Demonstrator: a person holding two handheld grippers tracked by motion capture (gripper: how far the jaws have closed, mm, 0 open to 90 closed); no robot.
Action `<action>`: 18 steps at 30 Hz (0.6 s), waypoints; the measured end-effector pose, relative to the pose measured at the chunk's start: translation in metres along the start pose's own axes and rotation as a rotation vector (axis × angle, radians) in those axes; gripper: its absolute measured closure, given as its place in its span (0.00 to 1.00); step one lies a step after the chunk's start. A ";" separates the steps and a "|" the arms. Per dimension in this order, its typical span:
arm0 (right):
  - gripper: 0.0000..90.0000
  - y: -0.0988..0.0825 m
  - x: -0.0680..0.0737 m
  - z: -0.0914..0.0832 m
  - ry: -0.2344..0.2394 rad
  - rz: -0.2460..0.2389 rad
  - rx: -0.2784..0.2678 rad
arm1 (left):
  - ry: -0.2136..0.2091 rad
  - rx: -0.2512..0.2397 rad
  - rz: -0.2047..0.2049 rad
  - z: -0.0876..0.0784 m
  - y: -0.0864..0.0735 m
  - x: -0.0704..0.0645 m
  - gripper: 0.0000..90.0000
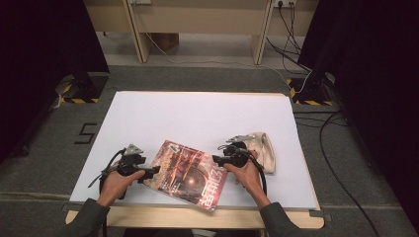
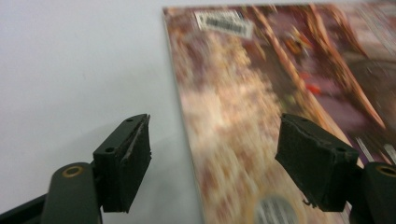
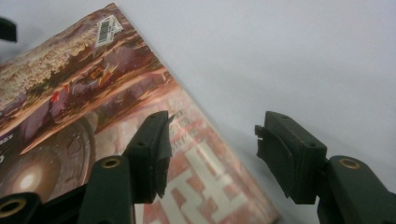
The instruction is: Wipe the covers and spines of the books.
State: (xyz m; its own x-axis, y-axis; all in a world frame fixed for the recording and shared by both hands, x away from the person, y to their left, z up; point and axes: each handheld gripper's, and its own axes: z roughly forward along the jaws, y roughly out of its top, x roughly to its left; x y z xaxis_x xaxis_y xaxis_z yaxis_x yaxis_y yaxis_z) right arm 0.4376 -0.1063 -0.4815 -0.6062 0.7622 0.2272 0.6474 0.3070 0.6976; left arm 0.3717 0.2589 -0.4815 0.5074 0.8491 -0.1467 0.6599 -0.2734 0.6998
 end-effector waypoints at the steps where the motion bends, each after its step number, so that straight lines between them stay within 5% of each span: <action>1: 0.47 0.002 -0.001 0.003 -0.008 -0.007 0.007 | -0.004 0.003 -0.001 -0.004 -0.004 -0.001 0.29; 7: 0.47 0.008 -0.001 0.014 0.067 -0.035 0.024 | -0.046 0.027 0.009 -0.018 -0.025 -0.011 0.31; 13: 0.49 0.008 0.003 0.018 0.081 -0.065 0.042 | -0.018 0.043 0.101 -0.019 -0.036 -0.020 0.33; 18: 0.49 0.005 0.007 0.016 0.090 -0.060 0.050 | -0.001 0.044 0.133 -0.018 -0.036 -0.022 0.33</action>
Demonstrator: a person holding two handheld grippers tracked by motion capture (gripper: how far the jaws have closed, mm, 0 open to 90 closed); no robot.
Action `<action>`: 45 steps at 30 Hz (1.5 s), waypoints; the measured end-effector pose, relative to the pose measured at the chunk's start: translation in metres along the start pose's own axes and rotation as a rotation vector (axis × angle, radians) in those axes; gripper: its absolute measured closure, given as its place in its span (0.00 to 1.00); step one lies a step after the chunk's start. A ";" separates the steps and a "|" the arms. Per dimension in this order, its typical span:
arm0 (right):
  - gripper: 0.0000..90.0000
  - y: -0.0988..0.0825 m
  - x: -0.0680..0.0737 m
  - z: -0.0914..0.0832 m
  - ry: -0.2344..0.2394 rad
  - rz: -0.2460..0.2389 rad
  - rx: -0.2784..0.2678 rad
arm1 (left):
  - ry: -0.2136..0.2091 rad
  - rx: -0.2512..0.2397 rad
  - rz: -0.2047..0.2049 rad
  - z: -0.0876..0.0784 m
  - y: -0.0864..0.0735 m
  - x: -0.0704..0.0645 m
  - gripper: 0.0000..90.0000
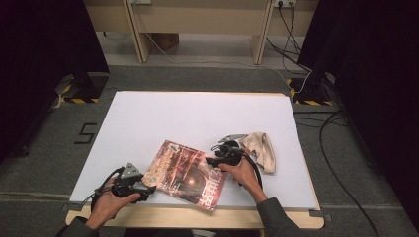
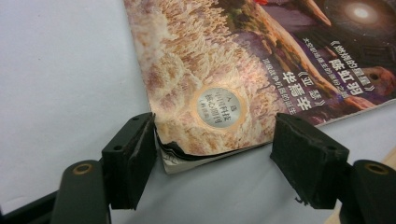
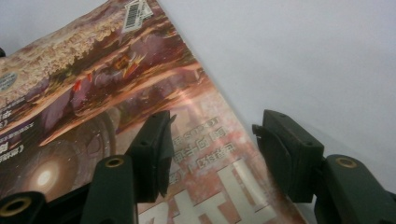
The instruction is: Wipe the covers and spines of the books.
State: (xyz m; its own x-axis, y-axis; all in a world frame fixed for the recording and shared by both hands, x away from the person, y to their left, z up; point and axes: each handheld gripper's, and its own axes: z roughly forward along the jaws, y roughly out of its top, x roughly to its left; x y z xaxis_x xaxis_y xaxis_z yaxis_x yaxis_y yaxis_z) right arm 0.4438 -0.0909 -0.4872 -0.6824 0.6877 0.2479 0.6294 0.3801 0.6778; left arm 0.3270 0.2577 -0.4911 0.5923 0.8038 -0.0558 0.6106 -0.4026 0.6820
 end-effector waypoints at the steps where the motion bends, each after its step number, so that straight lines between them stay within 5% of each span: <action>1: 0.49 -0.001 0.001 -0.001 -0.002 0.006 0.003 | -0.001 -0.001 -0.001 0.000 0.000 0.001 0.33; 11: 0.47 -0.021 0.009 -0.021 -0.052 0.026 0.018 | 0.115 -0.002 0.002 0.021 0.026 0.018 0.29; 18: 0.47 -0.038 0.017 -0.036 -0.041 0.025 0.027 | 0.148 -0.019 -0.046 0.043 0.050 0.035 0.31; 22: 0.52 -0.036 0.011 -0.035 -0.025 0.053 0.008 | 0.132 -0.028 -0.072 0.043 0.051 0.033 0.39; 28: 0.54 -0.021 -0.001 -0.020 0.010 0.092 -0.031 | 0.000 -0.049 -0.152 0.031 0.035 0.017 0.37; 34: 0.55 -0.003 -0.008 0.001 0.016 0.113 -0.063 | -0.075 -0.065 -0.150 0.027 0.028 -0.003 0.38; 40: 0.55 0.003 -0.009 0.008 0.028 0.152 -0.068 | -0.102 -0.076 -0.151 0.033 0.031 -0.011 0.40; 45: 0.54 0.000 -0.015 0.007 0.089 0.279 -0.105 | -0.084 -0.079 -0.127 0.036 0.033 -0.016 0.39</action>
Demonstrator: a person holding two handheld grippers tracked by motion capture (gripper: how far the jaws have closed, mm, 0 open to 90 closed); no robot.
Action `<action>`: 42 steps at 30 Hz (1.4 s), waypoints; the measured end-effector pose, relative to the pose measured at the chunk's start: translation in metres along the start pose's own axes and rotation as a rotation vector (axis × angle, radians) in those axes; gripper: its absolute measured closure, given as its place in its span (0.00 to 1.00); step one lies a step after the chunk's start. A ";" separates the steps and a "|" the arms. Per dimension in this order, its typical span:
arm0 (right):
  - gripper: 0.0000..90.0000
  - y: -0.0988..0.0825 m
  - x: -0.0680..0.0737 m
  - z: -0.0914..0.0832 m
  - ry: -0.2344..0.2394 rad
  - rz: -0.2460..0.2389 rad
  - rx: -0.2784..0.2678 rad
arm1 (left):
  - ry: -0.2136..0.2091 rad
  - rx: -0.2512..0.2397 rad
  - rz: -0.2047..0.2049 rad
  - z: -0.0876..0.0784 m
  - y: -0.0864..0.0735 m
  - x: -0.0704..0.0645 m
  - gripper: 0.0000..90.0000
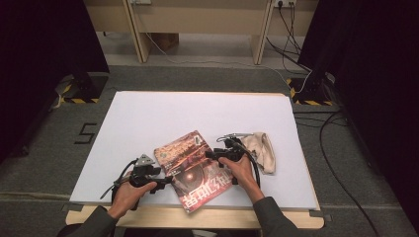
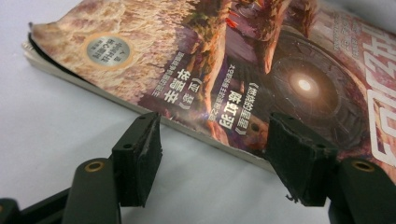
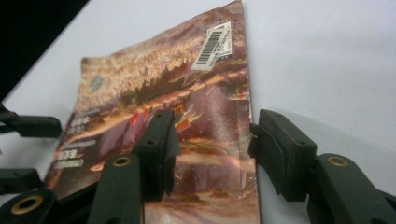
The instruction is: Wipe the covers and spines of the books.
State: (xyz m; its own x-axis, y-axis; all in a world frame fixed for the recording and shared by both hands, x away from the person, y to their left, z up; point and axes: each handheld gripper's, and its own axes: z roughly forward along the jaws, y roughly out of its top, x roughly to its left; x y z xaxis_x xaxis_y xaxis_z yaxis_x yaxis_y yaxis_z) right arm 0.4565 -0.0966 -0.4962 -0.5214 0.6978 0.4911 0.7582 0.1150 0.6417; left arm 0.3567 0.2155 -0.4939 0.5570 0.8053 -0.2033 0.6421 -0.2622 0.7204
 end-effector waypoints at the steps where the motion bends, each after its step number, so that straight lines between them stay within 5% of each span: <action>1: 0.55 -0.001 -0.001 0.000 0.029 0.037 -0.002 | 0.003 -0.001 -0.008 0.000 0.000 -0.001 0.38; 5: 0.54 -0.002 0.005 -0.001 0.032 0.053 -0.013 | 0.011 0.000 0.003 0.000 0.000 -0.002 0.37; 8: 0.65 0.002 0.006 -0.009 0.116 0.121 -0.054 | 0.011 -0.011 -0.003 0.000 -0.002 -0.001 0.39; 13: 0.73 0.009 0.019 -0.017 0.079 0.004 -0.041 | 0.015 -0.018 -0.003 0.000 -0.003 -0.001 0.39; 26: 0.77 0.009 0.024 -0.014 0.077 -0.070 0.045 | 0.023 -0.018 0.005 0.000 -0.003 -0.003 0.39; 30: 0.86 0.011 0.026 -0.017 0.078 -0.094 0.050 | 0.020 -0.022 0.005 0.000 -0.003 -0.002 0.40; 34: 0.88 0.012 0.029 -0.018 0.069 -0.165 0.069 | 0.023 -0.020 0.009 0.000 -0.003 -0.002 0.40; 38: 0.90 0.012 0.029 -0.019 0.088 -0.186 0.069 | 0.018 -0.019 0.017 -0.002 -0.002 -0.001 0.41; 42: 0.90 0.014 0.032 -0.023 0.106 -0.233 0.065 | 0.058 -0.066 0.037 -0.010 0.005 0.003 0.37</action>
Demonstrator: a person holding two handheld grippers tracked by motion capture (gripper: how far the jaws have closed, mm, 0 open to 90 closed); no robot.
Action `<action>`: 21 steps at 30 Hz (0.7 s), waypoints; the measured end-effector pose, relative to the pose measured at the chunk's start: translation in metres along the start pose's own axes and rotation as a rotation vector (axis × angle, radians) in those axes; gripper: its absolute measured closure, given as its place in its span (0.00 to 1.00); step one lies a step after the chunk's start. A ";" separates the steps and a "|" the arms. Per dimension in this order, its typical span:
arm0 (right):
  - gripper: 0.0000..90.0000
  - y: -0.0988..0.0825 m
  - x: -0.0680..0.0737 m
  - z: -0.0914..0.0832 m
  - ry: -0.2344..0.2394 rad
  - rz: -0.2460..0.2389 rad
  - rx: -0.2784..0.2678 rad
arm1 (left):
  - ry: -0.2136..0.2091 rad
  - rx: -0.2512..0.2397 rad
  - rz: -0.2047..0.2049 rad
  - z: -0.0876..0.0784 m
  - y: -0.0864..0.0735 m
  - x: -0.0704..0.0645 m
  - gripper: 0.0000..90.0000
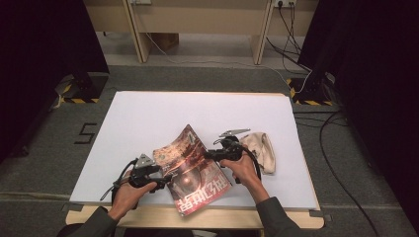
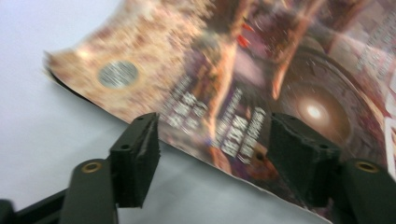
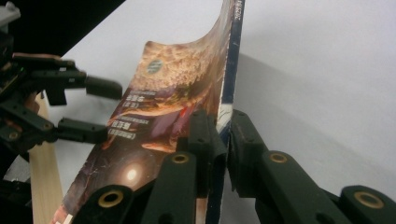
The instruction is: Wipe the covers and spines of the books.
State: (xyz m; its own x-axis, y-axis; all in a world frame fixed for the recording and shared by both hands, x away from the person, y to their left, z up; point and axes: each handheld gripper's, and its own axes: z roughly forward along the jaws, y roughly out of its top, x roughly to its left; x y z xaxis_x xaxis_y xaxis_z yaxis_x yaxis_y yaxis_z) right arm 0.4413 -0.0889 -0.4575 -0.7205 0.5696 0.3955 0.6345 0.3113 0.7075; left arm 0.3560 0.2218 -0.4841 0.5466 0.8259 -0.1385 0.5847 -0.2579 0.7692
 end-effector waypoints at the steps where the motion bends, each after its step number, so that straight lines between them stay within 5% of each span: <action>1: 0.90 0.001 0.001 -0.001 0.005 -0.014 -0.004 | 0.013 -0.022 0.001 -0.002 0.003 0.003 0.36; 6: 0.90 0.004 0.006 -0.005 0.036 -0.053 -0.007 | 0.042 -0.093 0.057 -0.008 0.021 0.021 0.29; 13: 0.91 0.009 0.011 -0.008 0.084 -0.106 -0.012 | -0.031 -0.127 0.048 0.004 0.040 0.041 0.24; 21: 0.92 0.011 0.013 -0.003 0.139 -0.127 -0.006 | -0.111 -0.135 0.108 0.016 0.057 0.043 0.21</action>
State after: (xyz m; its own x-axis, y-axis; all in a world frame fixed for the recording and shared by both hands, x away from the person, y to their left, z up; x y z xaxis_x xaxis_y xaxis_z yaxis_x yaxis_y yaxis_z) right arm 0.4376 -0.0808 -0.4429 -0.8268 0.4150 0.3797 0.5345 0.3692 0.7602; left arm 0.4225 0.2347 -0.4563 0.6686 0.7350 -0.1130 0.4375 -0.2659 0.8590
